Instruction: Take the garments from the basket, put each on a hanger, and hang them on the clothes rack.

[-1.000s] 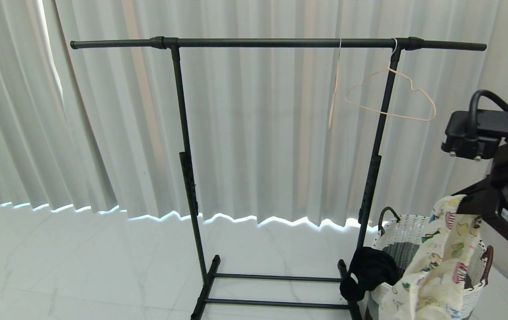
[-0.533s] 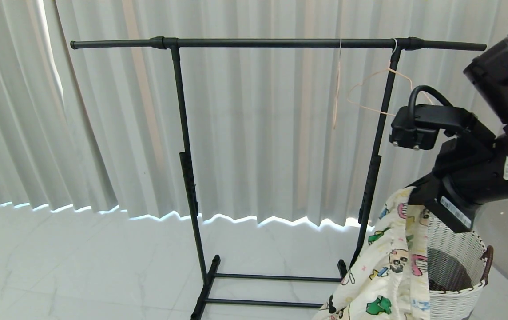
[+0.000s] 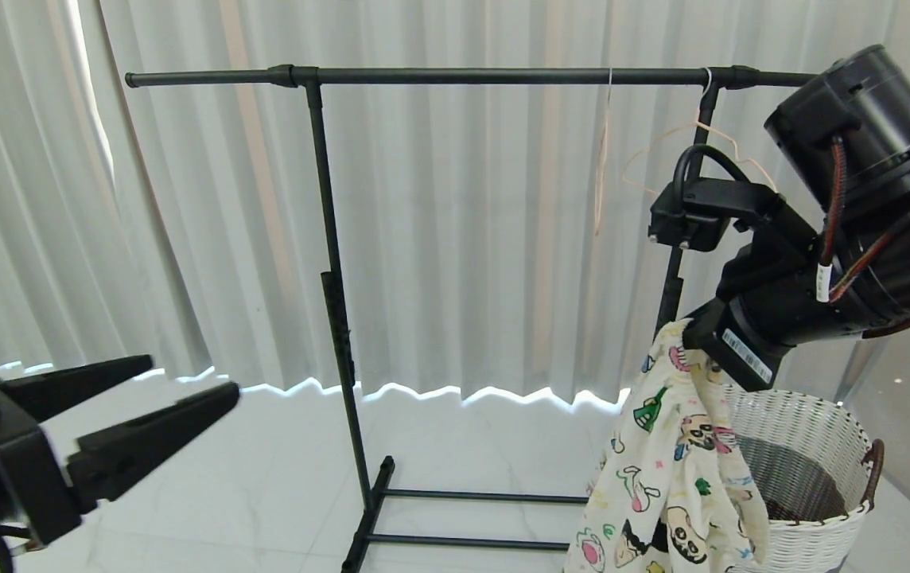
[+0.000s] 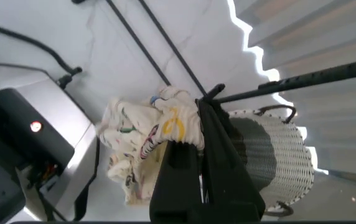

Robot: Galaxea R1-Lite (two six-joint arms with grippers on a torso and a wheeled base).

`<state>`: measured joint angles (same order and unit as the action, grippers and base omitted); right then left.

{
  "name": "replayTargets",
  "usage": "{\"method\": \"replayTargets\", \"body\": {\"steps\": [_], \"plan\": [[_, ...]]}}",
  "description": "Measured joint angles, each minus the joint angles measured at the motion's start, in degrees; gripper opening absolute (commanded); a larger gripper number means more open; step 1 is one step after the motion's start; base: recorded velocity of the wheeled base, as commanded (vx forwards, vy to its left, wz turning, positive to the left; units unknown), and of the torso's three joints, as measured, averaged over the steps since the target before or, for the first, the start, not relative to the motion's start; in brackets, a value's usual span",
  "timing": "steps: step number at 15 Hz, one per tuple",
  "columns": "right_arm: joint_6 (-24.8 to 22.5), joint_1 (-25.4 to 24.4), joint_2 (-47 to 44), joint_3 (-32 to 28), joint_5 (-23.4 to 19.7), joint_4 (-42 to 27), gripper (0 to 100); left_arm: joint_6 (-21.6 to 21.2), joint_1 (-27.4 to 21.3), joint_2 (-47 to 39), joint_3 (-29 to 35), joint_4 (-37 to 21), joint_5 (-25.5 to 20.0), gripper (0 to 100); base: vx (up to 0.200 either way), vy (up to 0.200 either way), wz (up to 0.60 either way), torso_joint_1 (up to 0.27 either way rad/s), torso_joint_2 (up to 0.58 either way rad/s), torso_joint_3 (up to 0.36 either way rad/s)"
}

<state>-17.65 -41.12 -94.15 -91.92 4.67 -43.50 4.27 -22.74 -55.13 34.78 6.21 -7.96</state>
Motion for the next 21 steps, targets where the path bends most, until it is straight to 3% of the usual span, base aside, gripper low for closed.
{"method": "replayTargets", "body": {"steps": [7,9,12,16,21], "plan": [[0.28,-0.80,-8.06,-11.61,0.26,0.33,0,-0.33,-16.59,-20.53,1.07,6.11,0.68,100,0.000,0.000,0.00,0.000,0.00,0.000],[0.37,-1.66,-10.26,-14.06,0.39,0.00,0,3.34,-22.10,-23.84,3.32,7.69,2.61,100,0.000,0.000,0.00,0.000,0.00,0.000],[1.49,-4.35,-11.97,-15.58,0.50,-1.56,0,11.76,-28.48,-31.23,11.30,8.07,10.31,100,0.000,0.000,0.00,0.000,0.00,0.000],[3.80,-7.67,-12.58,-16.19,1.12,-1.58,0,17.63,-30.73,-42.67,20.76,8.57,17.15,100,0.000,0.000,0.00,0.000,0.00,0.000],[4.05,-8.50,-12.69,-17.51,1.18,-1.69,0,18.04,-30.15,-51.46,21.70,11.03,21.67,100,0.000,0.000,0.00,0.000,0.00,0.000]]}}
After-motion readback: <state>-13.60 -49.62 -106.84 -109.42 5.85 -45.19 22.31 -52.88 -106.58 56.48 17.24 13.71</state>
